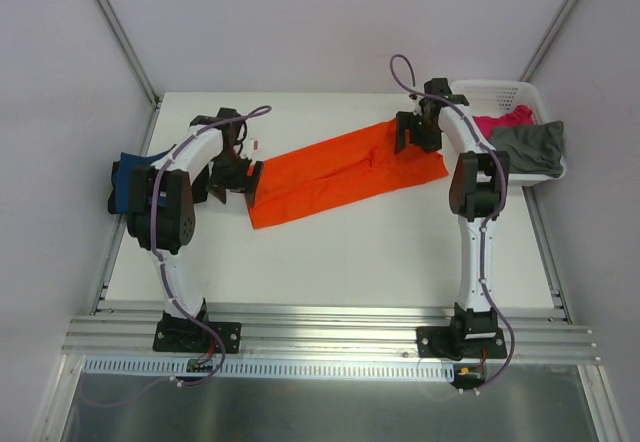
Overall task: Fold and stack the t-shirts
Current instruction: Fold the tshirt
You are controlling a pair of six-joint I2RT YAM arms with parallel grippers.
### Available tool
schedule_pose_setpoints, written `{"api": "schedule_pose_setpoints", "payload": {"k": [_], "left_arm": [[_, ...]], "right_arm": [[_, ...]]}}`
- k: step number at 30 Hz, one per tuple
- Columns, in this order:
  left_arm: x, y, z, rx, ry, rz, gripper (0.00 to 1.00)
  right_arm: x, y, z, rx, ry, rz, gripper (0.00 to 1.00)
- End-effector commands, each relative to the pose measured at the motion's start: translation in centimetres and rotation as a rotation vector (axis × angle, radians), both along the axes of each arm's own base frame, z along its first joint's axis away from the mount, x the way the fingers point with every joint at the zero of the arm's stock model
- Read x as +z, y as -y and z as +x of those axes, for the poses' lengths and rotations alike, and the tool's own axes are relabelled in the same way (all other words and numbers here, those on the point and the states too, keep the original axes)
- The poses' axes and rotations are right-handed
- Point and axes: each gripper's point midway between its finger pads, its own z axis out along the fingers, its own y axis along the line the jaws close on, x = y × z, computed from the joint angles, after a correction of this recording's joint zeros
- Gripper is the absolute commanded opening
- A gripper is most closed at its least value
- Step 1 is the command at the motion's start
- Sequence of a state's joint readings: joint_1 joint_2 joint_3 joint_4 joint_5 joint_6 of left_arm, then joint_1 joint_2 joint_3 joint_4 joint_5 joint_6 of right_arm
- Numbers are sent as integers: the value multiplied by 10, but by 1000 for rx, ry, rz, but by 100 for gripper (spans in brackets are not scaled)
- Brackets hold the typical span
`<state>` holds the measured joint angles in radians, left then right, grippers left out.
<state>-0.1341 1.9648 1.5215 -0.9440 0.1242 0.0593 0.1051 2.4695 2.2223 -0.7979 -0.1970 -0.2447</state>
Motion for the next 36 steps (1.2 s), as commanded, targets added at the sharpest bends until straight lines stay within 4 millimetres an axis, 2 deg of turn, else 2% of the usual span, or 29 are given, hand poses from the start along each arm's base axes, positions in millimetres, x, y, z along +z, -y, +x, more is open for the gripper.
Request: {"api": "schedule_pose_setpoints", "payload": {"k": [1, 3, 4, 5, 7, 8, 9, 10, 11, 13, 14, 17, 21, 25, 28, 30, 34, 35, 36], "left_arm": [[46, 7, 4, -29, 126, -16, 77], [65, 6, 22, -35, 201, -6, 78], [70, 7, 29, -47, 221, -8, 78], [81, 10, 42, -54, 265, -21, 78], [77, 14, 55, -58, 265, -21, 79], [86, 24, 66, -73, 295, -53, 79], [75, 31, 72, -86, 272, -72, 78], [73, 39, 77, -111, 272, -93, 77], [68, 48, 89, -128, 275, -109, 77], [61, 71, 97, -168, 263, -173, 76], [54, 76, 108, -167, 260, -183, 74], [43, 96, 119, -178, 248, -228, 69], [38, 108, 122, -168, 229, -277, 66], [28, 107, 121, -172, 219, -254, 66], [16, 108, 109, -201, 184, -232, 68], [11, 109, 103, -223, 172, -203, 70], [0, 109, 84, -238, 116, -199, 71], [-3, 107, 78, -236, 97, -195, 71], [-2, 105, 76, -238, 96, -184, 71]], "right_arm": [[71, 17, 9, -20, 134, -14, 83], [82, 11, 4, -8, 149, 16, 83], [99, 7, 1, -1, 177, 24, 83], [102, 4, -2, 6, 178, 34, 84], [119, -6, -8, 26, 198, 63, 84], [124, -7, -10, 24, 204, 67, 84], [123, -12, -15, 28, 194, 74, 84], [126, -15, -17, 31, 197, 79, 84], [135, -18, -22, 36, 207, 82, 84], [128, -24, -34, 40, 173, 88, 84], [127, -27, -41, 41, 158, 90, 84], [109, -35, -62, 55, 84, 94, 84], [91, -41, -78, 69, 15, 100, 84], [71, -39, -87, 72, -29, 92, 84], [58, -40, -90, 83, -68, 109, 84], [55, -39, -85, 63, -76, 127, 84], [44, -38, -68, -78, -150, 281, 84], [35, -40, -64, -98, -177, 323, 84], [38, -38, -54, -120, -167, 352, 84]]}}
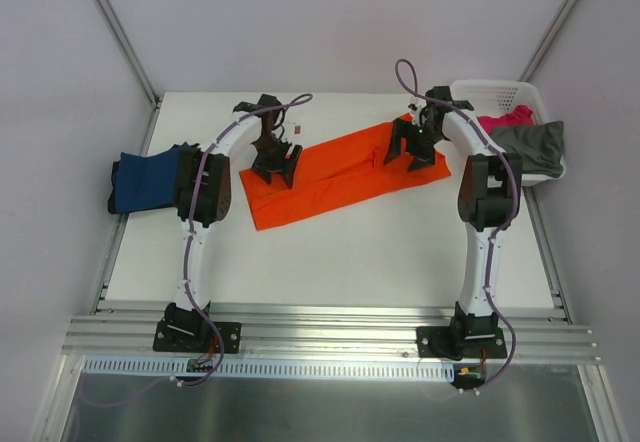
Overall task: Fold and stack the t-shirts
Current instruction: Fold the tshirt
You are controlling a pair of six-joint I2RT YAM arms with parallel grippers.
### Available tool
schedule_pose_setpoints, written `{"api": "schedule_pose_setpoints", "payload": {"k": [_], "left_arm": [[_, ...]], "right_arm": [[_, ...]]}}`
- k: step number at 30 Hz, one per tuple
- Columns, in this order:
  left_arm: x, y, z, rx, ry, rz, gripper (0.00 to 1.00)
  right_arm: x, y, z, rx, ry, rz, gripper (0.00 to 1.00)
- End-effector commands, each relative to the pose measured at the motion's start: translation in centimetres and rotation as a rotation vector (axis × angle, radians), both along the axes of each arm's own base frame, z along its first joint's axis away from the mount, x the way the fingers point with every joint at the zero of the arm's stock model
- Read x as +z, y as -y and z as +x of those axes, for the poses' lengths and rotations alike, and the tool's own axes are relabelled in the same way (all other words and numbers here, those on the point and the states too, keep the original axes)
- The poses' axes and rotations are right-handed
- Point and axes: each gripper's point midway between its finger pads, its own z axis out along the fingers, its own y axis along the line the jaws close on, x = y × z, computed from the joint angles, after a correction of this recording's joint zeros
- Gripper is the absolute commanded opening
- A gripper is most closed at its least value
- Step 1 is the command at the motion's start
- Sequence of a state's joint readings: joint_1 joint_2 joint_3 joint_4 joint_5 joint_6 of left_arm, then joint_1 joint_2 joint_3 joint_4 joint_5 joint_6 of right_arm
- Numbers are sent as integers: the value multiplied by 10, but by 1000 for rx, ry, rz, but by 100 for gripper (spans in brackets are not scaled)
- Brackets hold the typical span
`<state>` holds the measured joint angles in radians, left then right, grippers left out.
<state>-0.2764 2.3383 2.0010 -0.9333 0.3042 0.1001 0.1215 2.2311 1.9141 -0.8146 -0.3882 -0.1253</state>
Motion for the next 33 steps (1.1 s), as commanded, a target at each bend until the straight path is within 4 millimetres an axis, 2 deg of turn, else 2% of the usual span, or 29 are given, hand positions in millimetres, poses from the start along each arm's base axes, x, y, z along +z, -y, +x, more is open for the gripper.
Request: {"api": "schedule_pose_setpoints", "payload": {"k": [1, 2, 5, 6, 7, 8, 9, 10, 12, 13, 14, 16, 17, 19, 22, 23, 24, 26, 27, 28, 29, 30, 32, 33], "left_arm": [[20, -2, -15, -36, 11, 21, 71], [20, -4, -18, -38, 6, 27, 71], [18, -10, -26, -39, -4, 57, 72], [17, -12, -29, -40, -10, 64, 72], [12, -15, -38, -43, -30, 85, 72], [15, -15, -43, -49, -31, 88, 72], [14, -15, -49, -58, -40, 92, 72], [10, -13, -63, -72, -72, 99, 72], [16, -7, -78, -91, -78, 86, 72], [13, -3, -95, -115, -111, 93, 71], [19, 2, -103, -131, -105, 84, 71], [15, 7, -127, -156, -146, 88, 71], [20, 18, -139, -197, -136, 93, 72], [19, 22, -158, -245, -142, 116, 72], [19, 36, -184, -334, -131, 152, 73], [23, 39, -186, -352, -106, 159, 73], [24, 41, -190, -392, -76, 198, 73], [35, 41, -179, -405, -5, 225, 73], [40, 36, -168, -407, 45, 265, 74], [53, 37, -154, -402, 101, 272, 74], [60, 37, -144, -397, 138, 276, 74], [66, 32, -133, -378, 158, 270, 74], [81, 29, -109, -342, 221, 278, 74], [83, 25, -101, -332, 234, 281, 74]], "right_arm": [[6, -3, 27, -142, -47, 165, 84], [0, -4, 30, -151, -64, 185, 84], [3, -8, 40, -177, -75, 257, 84], [-2, -9, 42, -195, -95, 273, 84], [-4, -10, 44, -204, -103, 288, 84], [-3, -13, 48, -222, -111, 321, 84], [-10, -13, 50, -234, -127, 334, 84], [-6, -14, 59, -235, -103, 350, 84], [-5, -19, 67, -242, -100, 384, 84], [-10, -22, 72, -244, -102, 395, 84], [-3, -23, 84, -239, -61, 410, 85], [-7, -29, 93, -247, -58, 424, 85], [-4, -32, 99, -239, -32, 435, 85], [4, -41, 109, -229, 8, 455, 85], [7, -54, 120, -210, 39, 484, 86], [5, -57, 124, -199, 56, 488, 86], [14, -64, 127, -178, 82, 495, 86], [23, -68, 126, -144, 114, 497, 86], [43, -70, 123, -120, 151, 497, 86], [48, -69, 118, -84, 175, 475, 87], [55, -65, 116, -70, 202, 447, 87], [79, -60, 113, -55, 252, 427, 87], [83, -47, 103, -49, 259, 371, 88], [102, -43, 98, -46, 286, 370, 88]]}}
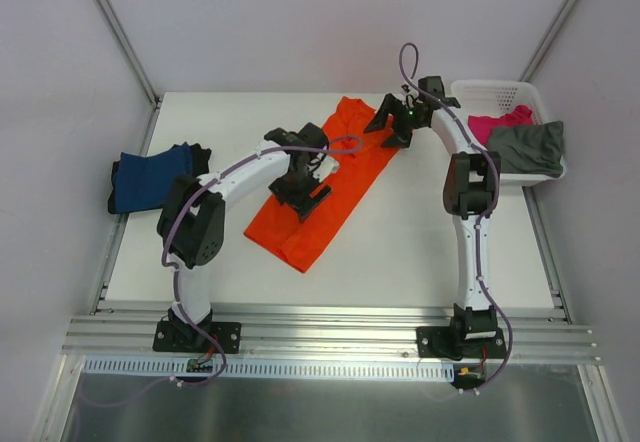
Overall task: Fold and stack the t-shirts
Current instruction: Fold the tshirt
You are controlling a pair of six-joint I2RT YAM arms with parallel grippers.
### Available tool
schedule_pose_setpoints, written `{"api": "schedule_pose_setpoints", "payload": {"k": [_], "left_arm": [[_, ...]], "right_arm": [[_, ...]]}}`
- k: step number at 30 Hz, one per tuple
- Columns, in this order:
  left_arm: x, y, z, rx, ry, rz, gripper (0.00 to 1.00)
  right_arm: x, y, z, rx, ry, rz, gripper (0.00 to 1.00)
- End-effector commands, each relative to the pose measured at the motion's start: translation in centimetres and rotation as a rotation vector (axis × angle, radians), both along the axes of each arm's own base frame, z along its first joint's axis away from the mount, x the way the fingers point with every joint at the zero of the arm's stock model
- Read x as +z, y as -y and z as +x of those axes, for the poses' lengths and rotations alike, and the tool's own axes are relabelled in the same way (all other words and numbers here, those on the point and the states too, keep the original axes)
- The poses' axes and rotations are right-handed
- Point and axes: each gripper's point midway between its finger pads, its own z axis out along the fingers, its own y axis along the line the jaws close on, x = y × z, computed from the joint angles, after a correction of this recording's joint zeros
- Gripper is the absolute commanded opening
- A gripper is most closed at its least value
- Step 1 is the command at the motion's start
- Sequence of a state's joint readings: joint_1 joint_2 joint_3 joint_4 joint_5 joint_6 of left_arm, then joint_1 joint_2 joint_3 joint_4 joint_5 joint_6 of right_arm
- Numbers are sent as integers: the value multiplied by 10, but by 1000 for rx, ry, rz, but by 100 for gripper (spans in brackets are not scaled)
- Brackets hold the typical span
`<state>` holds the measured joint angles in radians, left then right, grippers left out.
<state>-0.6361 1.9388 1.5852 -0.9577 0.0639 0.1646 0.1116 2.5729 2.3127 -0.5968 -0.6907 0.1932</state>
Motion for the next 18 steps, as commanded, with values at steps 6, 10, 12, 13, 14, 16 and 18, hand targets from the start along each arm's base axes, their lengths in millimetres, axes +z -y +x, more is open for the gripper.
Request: {"api": "schedule_pose_setpoints", "payload": {"k": [6, 10, 12, 13, 14, 16, 18], "left_arm": [[36, -48, 79, 132, 182, 16, 73], [27, -57, 90, 183, 142, -18, 72], [23, -59, 91, 210, 118, -45, 72], [18, -59, 90, 215, 96, -54, 72], [16, -61, 90, 235, 79, -67, 72], [8, -60, 84, 251, 30, -99, 72], [1, -64, 80, 288, -13, -120, 72]], "right_arm": [[100, 48, -39, 9, 143, -91, 89], [86, 60, -60, 5, 70, -125, 89], [72, 65, -69, -5, 23, -137, 90], [67, 66, -72, -7, 6, -143, 90], [58, 69, -74, -17, -15, -159, 90], [42, 71, -77, -20, -59, -171, 90], [22, 74, -75, -33, -104, -193, 89]]}}
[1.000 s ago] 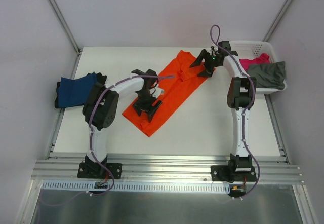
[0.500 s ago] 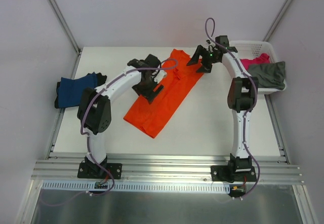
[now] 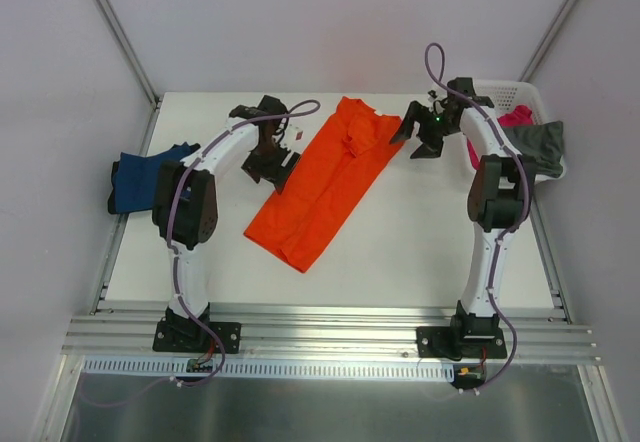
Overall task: Fold and stack the t-shirts
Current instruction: Fold the tshirt
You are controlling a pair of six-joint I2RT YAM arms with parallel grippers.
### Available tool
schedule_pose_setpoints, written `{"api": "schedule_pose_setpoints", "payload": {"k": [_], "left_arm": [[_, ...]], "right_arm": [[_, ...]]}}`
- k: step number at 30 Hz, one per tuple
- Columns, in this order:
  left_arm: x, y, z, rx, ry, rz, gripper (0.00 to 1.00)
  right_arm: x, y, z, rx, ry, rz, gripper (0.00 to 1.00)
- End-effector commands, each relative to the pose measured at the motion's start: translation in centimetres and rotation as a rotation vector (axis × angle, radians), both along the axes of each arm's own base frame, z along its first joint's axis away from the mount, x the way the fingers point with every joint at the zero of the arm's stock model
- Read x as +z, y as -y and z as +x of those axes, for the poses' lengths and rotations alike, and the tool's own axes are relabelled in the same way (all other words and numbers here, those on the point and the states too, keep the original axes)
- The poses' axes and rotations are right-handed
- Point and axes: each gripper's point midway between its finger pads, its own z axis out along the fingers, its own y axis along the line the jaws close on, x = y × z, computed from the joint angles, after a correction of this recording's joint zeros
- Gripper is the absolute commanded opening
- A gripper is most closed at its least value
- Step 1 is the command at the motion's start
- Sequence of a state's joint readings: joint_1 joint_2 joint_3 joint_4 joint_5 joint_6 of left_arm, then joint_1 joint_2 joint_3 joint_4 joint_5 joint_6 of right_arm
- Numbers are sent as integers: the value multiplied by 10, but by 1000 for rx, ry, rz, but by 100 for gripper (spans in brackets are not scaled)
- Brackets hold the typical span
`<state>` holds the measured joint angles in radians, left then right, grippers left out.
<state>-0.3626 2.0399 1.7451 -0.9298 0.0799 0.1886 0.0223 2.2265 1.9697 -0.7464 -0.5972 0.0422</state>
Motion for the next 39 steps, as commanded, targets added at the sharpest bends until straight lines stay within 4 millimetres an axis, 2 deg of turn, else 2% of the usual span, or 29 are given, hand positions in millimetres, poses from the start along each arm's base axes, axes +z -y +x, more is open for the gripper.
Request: {"api": "schedule_pose_setpoints", "payload": {"k": [1, 3, 9, 13, 17, 26, 30, 37, 39], "left_arm": [[-7, 1, -14, 50, -97, -88, 72], [-13, -5, -21, 84, -138, -108, 72], [-28, -17, -39, 125, -218, -123, 72], [-36, -22, -44, 149, -259, -138, 72], [-41, -18, -51, 147, -293, -165, 71], [-51, -15, -89, 149, -408, -193, 70], [-45, -2, -102, 112, -429, -207, 70], [-33, 47, -135, -56, -455, -208, 70], [-31, 52, -145, -74, -465, -211, 70]], "right_arm": [[-24, 8, -1, -17, -54, -71, 89], [-38, 10, 3, -26, -82, -84, 89], [-52, 10, 17, -50, -92, -93, 89], [-64, 7, 25, -49, -96, -98, 89], [-64, 1, 36, -48, -68, -92, 89], [-71, -20, 54, -43, -39, -65, 89], [-70, -27, 59, -36, -20, -60, 89], [-69, -30, 65, -30, 4, -54, 89], [-68, -30, 66, -29, 7, -52, 89]]}}
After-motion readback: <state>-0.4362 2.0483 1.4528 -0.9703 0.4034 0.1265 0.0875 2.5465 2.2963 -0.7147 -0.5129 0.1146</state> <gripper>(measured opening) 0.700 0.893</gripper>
